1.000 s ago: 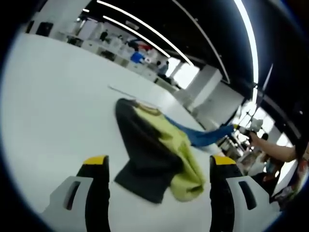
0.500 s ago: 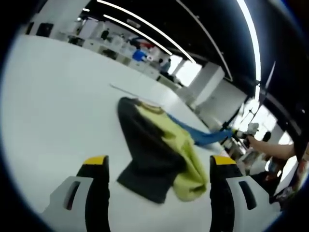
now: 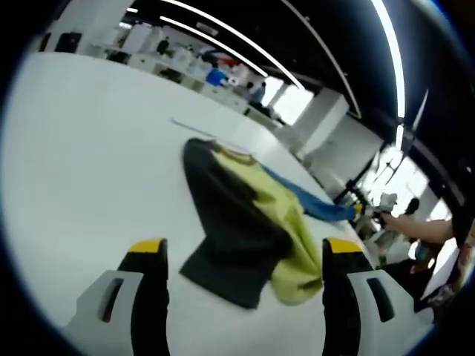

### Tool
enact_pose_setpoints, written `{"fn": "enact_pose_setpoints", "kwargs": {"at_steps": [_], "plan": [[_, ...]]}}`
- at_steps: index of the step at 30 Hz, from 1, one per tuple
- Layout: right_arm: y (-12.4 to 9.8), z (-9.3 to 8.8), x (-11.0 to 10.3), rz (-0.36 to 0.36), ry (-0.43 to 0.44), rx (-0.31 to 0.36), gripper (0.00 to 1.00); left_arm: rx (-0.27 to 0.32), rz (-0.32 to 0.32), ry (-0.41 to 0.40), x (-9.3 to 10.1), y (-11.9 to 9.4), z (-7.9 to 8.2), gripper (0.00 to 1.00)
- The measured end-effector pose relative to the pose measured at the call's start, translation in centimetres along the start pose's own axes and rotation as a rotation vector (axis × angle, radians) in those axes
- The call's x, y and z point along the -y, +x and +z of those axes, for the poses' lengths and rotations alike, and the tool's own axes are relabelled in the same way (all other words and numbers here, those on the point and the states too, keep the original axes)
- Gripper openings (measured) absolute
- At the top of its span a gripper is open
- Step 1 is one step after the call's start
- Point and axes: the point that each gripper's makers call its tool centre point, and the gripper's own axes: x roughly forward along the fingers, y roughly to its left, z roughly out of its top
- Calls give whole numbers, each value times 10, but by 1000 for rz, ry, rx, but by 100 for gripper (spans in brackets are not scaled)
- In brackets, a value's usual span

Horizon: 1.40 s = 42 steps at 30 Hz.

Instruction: Fold the garment on the visible template until the final outline fits inside the template.

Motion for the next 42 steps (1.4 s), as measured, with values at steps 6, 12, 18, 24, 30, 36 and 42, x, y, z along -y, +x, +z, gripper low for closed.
{"fn": "enact_pose_setpoints", "kwargs": {"at_steps": [6,12,18,24,30,36,42], "plan": [[4,-12,-5,24,-66,-46,0,-2,-9,-2,3,6,0,82],[5,-13,-6,20,-49,-53,0,-2,-10,-4,2,6,-1,82],[3,-15,-9,13,-33,-70,0,4,-4,-5,0,3,0,82],[-2,-19,-6,-10,-29,-76,7,9,-5,-8,0,3,1,82],[-8,-13,-8,-11,62,-17,29,12,-8,-8,1,3,1,82],[-10,-3,-20,20,194,45,55,24,-14,-8,2,3,5,82],[-10,6,-27,13,238,95,78,27,-13,-2,1,-1,7,82]]}}
